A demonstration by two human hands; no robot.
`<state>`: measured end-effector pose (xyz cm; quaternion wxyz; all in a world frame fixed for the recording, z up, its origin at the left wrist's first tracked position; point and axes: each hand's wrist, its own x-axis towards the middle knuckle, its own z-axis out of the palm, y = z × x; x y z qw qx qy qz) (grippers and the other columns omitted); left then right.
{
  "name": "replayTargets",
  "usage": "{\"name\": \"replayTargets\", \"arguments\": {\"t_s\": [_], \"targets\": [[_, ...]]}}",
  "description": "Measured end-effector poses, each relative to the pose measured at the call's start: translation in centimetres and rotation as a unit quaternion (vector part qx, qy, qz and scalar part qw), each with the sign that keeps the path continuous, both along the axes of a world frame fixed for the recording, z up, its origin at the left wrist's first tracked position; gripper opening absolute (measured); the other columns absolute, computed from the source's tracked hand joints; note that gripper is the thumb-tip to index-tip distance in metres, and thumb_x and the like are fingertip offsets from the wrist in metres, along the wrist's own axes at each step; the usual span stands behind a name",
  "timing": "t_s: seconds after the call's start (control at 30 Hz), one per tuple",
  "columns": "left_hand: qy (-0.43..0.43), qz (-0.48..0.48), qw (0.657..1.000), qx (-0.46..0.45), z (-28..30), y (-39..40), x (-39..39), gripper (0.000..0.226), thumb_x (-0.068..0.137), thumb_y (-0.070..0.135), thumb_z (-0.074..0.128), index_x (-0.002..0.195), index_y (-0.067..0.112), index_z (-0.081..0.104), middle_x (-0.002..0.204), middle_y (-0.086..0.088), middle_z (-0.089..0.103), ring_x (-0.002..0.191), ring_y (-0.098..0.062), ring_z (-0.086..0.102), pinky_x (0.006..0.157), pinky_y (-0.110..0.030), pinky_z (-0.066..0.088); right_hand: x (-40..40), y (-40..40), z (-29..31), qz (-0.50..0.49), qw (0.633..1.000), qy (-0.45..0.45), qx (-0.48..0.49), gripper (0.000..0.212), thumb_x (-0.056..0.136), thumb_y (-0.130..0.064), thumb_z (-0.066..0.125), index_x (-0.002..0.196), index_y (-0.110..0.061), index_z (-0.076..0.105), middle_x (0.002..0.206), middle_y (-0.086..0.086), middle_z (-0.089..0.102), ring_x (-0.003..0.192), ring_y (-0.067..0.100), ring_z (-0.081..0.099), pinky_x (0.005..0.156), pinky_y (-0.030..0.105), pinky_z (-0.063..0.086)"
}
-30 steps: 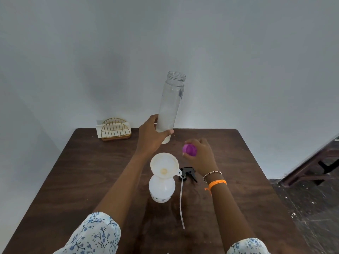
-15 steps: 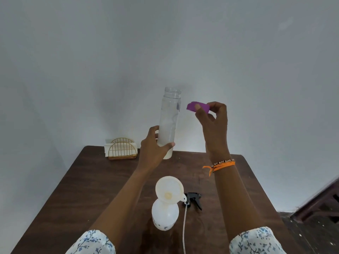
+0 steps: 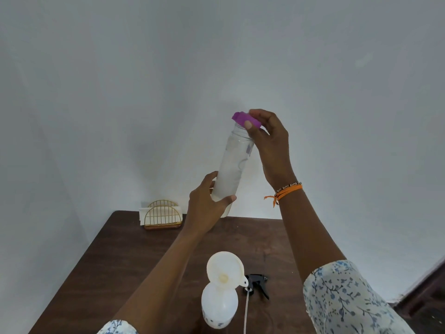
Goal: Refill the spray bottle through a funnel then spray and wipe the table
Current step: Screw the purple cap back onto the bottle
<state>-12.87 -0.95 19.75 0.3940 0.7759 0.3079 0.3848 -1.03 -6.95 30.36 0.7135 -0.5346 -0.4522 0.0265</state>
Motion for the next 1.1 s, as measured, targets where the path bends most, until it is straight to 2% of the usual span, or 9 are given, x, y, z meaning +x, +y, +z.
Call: {"name": "replayTargets", "arguments": {"t_s": [0.13, 0.27, 0.37, 0.53, 0.63, 0.77, 0.87, 0.97, 1.1], "targets": [[-0.008, -0.005, 1.000, 0.003, 0.6, 0.0, 0.0, 0.065, 0.077, 0.032, 0.072, 0.133, 0.020, 0.042, 0.132, -0.002, 0.054, 0.111, -0.020, 0.056, 0.084, -0.018, 0.038, 0.5, 0.1, 0.8, 0.023, 0.997, -0.056, -0.040, 0.026, 0.089, -0.008, 0.058, 0.114, -0.002, 0.061, 0.110, 0.007, 0.063, 0.096, 0.003, 0.060, 0.078, 0.013, 0.048], [-0.012, -0.020, 1.000, -0.001, 1.1, -0.1, -0.3, 0.061, 0.081, 0.029, 0.069, 0.135, 0.020, 0.040, 0.135, -0.001, 0.051, 0.116, -0.021, 0.053, 0.096, -0.027, 0.042, 1.1, 0.2, 1.0, 0.045, 0.996, -0.062, -0.050, 0.024, 0.095, -0.013, 0.049, 0.115, -0.007, 0.062, 0.119, 0.011, 0.062, 0.111, 0.019, 0.058, 0.094, 0.030, 0.050], [-0.017, -0.045, 0.999, -0.005, 1.1, 0.0, -0.5, 0.059, 0.083, 0.026, 0.067, 0.135, 0.019, 0.040, 0.136, 0.000, 0.049, 0.118, -0.022, 0.051, 0.098, -0.032, 0.043, 1.5, 0.2, 1.3, 0.057, 0.995, -0.050, -0.066, 0.027, 0.092, -0.020, 0.052, 0.115, -0.010, 0.063, 0.122, 0.013, 0.058, 0.115, 0.025, 0.055, 0.096, 0.036, 0.049], [-0.012, -0.068, 0.998, -0.016, 1.4, 0.0, -0.3, 0.059, 0.085, 0.028, 0.064, 0.138, 0.020, 0.036, 0.139, 0.001, 0.047, 0.120, -0.020, 0.049, 0.101, -0.033, 0.041, 1.0, 0.1, 2.0, 0.056, 0.994, -0.055, -0.078, 0.030, 0.087, -0.028, 0.060, 0.115, -0.016, 0.062, 0.123, 0.009, 0.056, 0.113, 0.022, 0.054, 0.092, 0.029, 0.050], [-0.020, -0.087, 0.995, -0.039, 1.6, -0.1, -0.1, 0.058, 0.086, 0.028, 0.063, 0.137, 0.022, 0.037, 0.138, 0.002, 0.047, 0.118, -0.018, 0.049, 0.099, -0.031, 0.042, 1.1, -0.1, 2.5, 0.086, 0.993, -0.035, -0.075, 0.028, 0.091, -0.022, 0.058, 0.116, -0.012, 0.061, 0.118, 0.007, 0.060, 0.110, 0.020, 0.056, 0.086, 0.028, 0.050], [-0.035, -0.161, 0.981, -0.099, 1.9, 0.3, -0.5, 0.051, 0.086, 0.025, 0.063, 0.133, 0.024, 0.042, 0.131, 0.007, 0.051, 0.114, -0.012, 0.052, 0.091, -0.023, 0.043, 1.5, -0.5, 3.1, 0.176, 0.982, 0.007, -0.072, 0.029, 0.096, -0.013, 0.046, 0.123, -0.005, 0.053, 0.118, 0.010, 0.057, 0.109, 0.019, 0.056, 0.093, 0.027, 0.048], [-0.048, -0.226, 0.964, -0.131, 2.0, 0.8, -0.9, 0.047, 0.085, 0.025, 0.063, 0.129, 0.024, 0.046, 0.129, 0.007, 0.057, 0.116, -0.014, 0.056, 0.095, -0.026, 0.048, 1.8, -0.8, 3.5, 0.249, 0.966, 0.033, -0.066, 0.033, 0.099, -0.012, 0.037, 0.129, -0.001, 0.047, 0.122, 0.011, 0.055, 0.111, 0.018, 0.055, 0.092, 0.024, 0.047], [-0.054, -0.250, 0.956, -0.142, 2.1, 0.8, -1.1, 0.044, 0.086, 0.024, 0.060, 0.127, 0.026, 0.046, 0.127, 0.009, 0.058, 0.116, -0.012, 0.056, 0.093, -0.023, 0.049, 2.1, -1.0, 4.0, 0.287, 0.955, 0.035, -0.072, 0.040, 0.093, -0.017, 0.044, 0.130, -0.002, 0.046, 0.123, 0.011, 0.056, 0.113, 0.018, 0.055, 0.099, 0.029, 0.045], [-0.050, -0.198, 0.973, -0.112, 1.9, 0.6, -0.7, 0.053, 0.086, 0.027, 0.061, 0.135, 0.027, 0.039, 0.134, 0.007, 0.050, 0.120, -0.015, 0.050, 0.099, -0.030, 0.045, 2.0, -0.9, 4.1, 0.201, 0.974, -0.004, -0.107, 0.035, 0.088, -0.005, 0.057, 0.122, -0.005, 0.056, 0.115, 0.008, 0.062, 0.108, 0.016, 0.059, 0.095, 0.026, 0.047]]}}
